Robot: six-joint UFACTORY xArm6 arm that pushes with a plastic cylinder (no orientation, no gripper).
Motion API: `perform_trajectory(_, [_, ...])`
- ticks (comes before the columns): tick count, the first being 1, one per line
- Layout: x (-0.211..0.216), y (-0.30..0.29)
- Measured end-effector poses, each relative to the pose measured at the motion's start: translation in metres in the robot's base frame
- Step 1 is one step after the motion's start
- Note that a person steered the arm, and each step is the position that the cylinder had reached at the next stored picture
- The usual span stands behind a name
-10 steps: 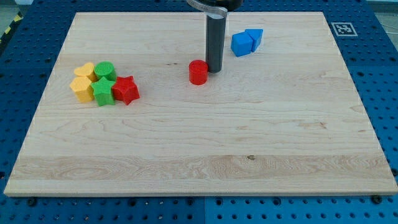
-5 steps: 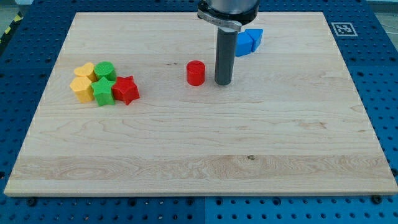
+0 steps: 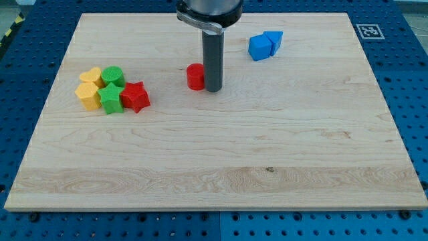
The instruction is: Move red circle into red star
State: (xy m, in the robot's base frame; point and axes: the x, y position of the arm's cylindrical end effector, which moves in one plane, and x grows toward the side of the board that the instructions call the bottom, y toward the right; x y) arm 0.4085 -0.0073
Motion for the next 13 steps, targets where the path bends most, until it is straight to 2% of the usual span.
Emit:
perform_trajectory(2, [-0.022, 0.010])
perform_trajectory(4, [-0.040, -0.005])
perform_trajectory(10, [-0.041, -0.006])
perform_trajectory(13, [-0.031, -0.025])
